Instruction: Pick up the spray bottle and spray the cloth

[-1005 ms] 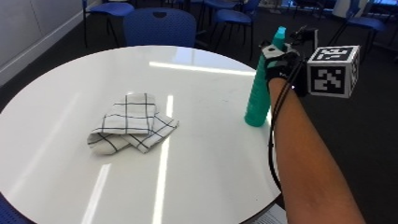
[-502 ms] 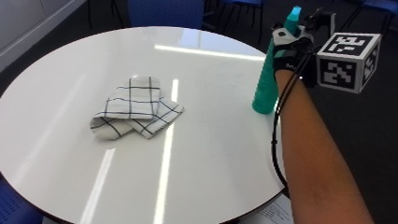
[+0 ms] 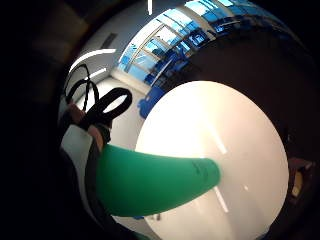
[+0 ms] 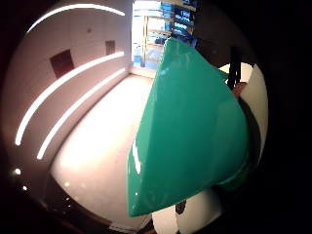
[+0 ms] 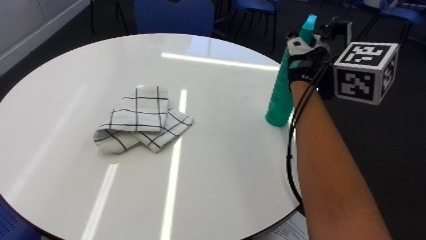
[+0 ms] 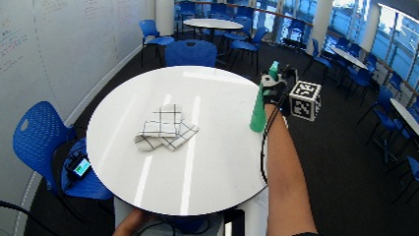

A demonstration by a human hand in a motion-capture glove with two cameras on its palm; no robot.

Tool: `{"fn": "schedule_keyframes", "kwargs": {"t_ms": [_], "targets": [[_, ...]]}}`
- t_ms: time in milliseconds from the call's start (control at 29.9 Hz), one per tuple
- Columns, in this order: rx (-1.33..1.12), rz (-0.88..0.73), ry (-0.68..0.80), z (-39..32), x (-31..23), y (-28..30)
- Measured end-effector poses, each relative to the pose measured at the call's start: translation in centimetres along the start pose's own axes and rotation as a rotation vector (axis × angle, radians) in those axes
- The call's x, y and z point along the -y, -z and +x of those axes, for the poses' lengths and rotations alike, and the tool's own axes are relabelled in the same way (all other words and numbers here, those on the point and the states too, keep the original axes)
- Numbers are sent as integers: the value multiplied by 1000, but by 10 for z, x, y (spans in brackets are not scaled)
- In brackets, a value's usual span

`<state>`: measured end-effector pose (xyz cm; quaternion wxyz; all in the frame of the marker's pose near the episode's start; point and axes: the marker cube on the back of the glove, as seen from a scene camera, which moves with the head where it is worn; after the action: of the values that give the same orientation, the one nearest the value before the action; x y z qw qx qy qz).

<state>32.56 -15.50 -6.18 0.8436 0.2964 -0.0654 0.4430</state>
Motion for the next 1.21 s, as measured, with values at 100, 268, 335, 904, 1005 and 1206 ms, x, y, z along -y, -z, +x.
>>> {"fn": "schedule_keyframes", "kwargs": {"t_ms": [100,268,335,904,1005,1206], "targets": [[-2,0,1,3,-1,-1],[-5,-3,-8,10,-5,-4],[-8,-6,-16,14,-7,-6],[-15,-112,-69,61,-28,-27],[8,-195,-70,56,-37,-26],[54,-511,-54,4,-63,-33]]}}
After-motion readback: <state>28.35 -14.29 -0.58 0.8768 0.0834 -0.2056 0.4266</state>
